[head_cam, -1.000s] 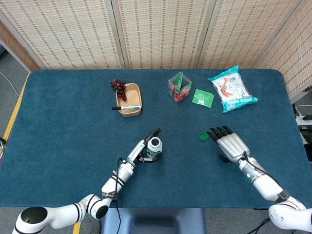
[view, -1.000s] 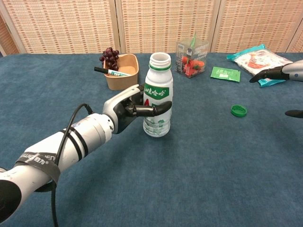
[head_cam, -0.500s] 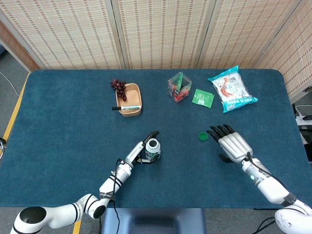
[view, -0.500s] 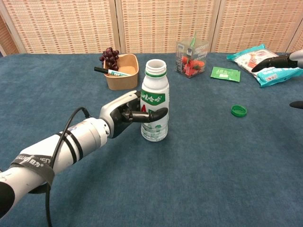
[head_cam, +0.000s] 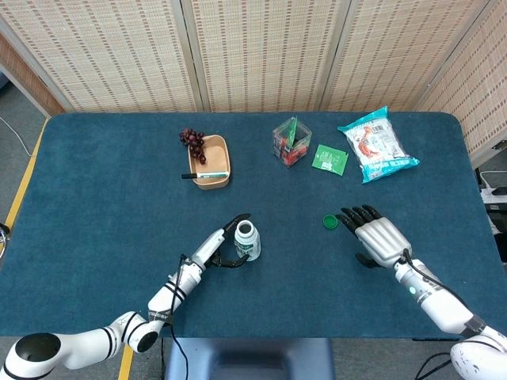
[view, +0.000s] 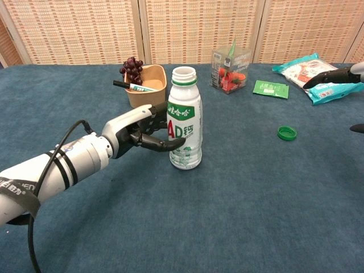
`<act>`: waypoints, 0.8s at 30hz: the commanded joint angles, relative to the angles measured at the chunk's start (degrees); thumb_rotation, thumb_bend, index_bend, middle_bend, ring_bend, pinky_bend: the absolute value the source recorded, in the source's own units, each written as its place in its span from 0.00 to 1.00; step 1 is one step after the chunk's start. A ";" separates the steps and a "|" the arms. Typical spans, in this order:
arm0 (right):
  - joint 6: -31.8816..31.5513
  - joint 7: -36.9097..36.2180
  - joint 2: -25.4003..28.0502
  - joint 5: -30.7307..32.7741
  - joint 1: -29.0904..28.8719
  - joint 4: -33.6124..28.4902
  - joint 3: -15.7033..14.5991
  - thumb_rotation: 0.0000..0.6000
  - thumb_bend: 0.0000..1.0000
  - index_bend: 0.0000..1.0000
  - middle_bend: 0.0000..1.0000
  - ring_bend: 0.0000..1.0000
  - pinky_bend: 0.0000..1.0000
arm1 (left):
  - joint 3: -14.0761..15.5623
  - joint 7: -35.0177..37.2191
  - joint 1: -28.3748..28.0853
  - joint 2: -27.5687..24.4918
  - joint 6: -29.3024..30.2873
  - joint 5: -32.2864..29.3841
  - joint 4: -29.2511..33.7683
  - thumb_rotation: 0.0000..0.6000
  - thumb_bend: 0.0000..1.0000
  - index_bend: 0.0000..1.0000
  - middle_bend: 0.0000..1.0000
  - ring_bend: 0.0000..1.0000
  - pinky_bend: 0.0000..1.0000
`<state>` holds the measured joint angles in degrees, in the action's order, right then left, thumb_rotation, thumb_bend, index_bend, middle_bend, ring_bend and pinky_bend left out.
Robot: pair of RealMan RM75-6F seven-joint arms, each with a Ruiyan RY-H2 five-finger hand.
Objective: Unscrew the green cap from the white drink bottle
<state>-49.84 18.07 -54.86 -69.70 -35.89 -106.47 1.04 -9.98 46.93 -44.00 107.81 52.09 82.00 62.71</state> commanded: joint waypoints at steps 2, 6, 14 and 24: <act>0.40 -0.74 0.29 -0.28 0.09 -0.15 0.00 1.00 0.29 0.00 0.00 0.00 0.00 | 0.49 -4.55 0.42 -2.77 0.76 0.12 1.66 1.00 0.36 0.00 0.00 0.00 0.00; 0.28 -1.21 0.36 -0.56 0.25 -0.11 0.15 1.00 0.29 0.00 0.00 0.00 0.00 | 1.41 -5.90 1.18 -5.22 1.22 0.49 4.13 1.00 0.35 0.00 0.00 0.00 0.00; -1.30 -1.21 0.94 -1.51 1.18 -0.60 0.23 1.00 0.29 0.00 0.00 0.00 0.00 | 3.88 -10.56 3.09 -11.53 1.38 0.71 7.86 1.00 0.34 0.00 0.00 0.00 0.00; -33.85 -0.73 -5.30 -17.07 20.68 3.28 -5.00 1.00 0.29 0.00 0.00 0.00 0.00 | 16.09 -45.95 19.23 -27.15 17.70 3.38 9.61 1.00 0.41 0.00 0.00 0.00 0.00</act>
<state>-66.55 17.77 -54.77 -77.19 -26.29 -107.39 -0.76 -0.17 17.60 -34.30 87.44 59.65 84.24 70.30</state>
